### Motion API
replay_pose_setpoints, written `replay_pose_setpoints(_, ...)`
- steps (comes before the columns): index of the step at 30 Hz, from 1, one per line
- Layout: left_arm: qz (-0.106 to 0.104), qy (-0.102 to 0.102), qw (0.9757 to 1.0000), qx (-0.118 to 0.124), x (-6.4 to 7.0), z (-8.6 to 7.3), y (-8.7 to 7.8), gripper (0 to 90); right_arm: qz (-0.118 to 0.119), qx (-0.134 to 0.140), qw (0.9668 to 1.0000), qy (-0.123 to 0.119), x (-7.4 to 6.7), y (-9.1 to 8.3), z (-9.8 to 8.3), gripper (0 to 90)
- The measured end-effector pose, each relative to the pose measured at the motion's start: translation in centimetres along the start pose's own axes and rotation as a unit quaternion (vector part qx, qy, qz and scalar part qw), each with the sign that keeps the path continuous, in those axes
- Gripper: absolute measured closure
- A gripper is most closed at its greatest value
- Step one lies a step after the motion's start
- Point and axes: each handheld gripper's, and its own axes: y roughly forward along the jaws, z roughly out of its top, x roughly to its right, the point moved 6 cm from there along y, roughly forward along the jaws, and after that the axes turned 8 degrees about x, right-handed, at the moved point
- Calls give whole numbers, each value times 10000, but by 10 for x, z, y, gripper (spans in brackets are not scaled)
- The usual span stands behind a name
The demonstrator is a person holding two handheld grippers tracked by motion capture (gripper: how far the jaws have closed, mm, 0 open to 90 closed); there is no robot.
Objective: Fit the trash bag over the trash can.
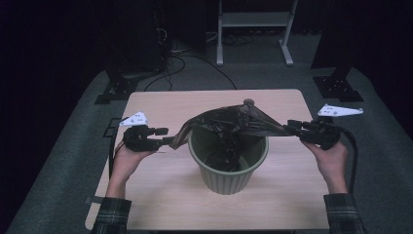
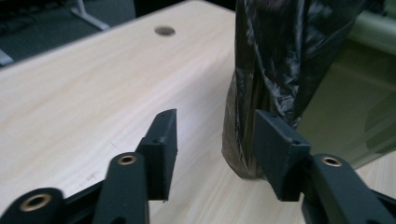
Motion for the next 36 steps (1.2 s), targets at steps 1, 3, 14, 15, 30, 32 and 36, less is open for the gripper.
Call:
replay_pose_setpoints(1,-11,-11,10000,84,0,2,-2,459,-22,176,9998,16,1,-5,5,601)
replay_pose_setpoints(3,-103,20,9995,284,3,6,-6,444,20,390,9992,47,1,-11,12,585)
replay_pose_setpoints(14,-337,299,9969,637,24,22,-4,381,260,959,9948,-209,-24,-12,55,471)
replay_pose_setpoints(15,-343,325,9967,660,26,24,-4,380,252,967,9947,-240,-25,-11,58,469)
replay_pose_setpoints(30,-510,498,9941,817,47,39,3,379,1022,242,9933,-491,-59,32,50,670)
replay_pose_setpoints(32,-500,519,9940,829,48,39,3,379,1134,193,9917,-574,-62,33,48,826)
replay_pose_setpoints(36,-449,543,9936,882,50,45,-1,379,1381,280,9877,-675,-78,25,45,900)
